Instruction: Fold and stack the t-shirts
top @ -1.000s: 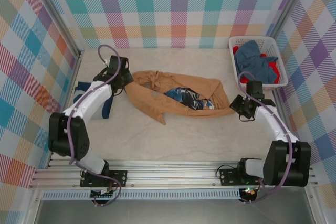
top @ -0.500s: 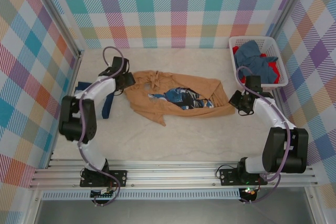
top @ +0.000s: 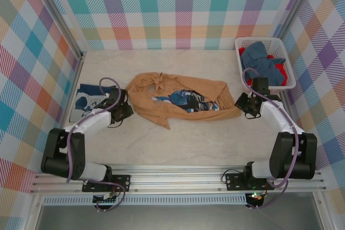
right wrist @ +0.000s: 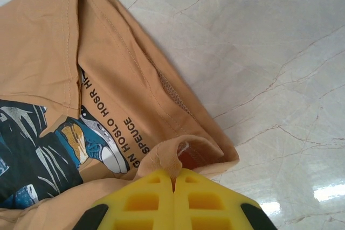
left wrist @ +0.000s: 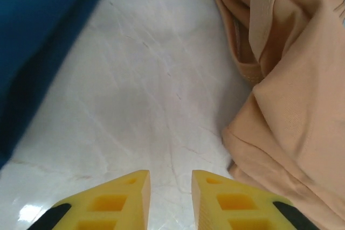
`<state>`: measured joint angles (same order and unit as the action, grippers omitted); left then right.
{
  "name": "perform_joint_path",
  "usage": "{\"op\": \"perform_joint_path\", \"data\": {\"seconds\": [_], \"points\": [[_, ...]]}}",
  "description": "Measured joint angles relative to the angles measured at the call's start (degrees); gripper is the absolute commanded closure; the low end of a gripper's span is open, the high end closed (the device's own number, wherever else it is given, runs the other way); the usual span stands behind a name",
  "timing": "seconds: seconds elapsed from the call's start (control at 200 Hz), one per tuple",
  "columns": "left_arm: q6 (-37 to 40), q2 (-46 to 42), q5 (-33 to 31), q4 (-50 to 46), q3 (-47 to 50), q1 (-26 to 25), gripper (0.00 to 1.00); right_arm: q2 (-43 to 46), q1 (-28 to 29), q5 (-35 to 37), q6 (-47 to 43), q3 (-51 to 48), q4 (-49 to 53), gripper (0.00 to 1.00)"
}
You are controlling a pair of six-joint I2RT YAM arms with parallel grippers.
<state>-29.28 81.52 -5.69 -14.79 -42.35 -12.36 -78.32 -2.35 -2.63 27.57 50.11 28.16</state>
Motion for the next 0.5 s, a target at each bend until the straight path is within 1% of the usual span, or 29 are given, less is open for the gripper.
{"op": "perform_joint_path", "data": {"seconds": [0.245, 0.5], "points": [[1.0, 10.6, 2.8, 6.3, -3.7, 0.0, 0.69, 0.0, 0.0, -0.7, 0.0, 0.0, 0.0, 1.00], [1.0, 11.1, 4.4, 10.4, -3.7, -1.1, 0.68, 0.0, 0.0, -1.1, 0.0, 0.0, 0.0, 1.00]]}}
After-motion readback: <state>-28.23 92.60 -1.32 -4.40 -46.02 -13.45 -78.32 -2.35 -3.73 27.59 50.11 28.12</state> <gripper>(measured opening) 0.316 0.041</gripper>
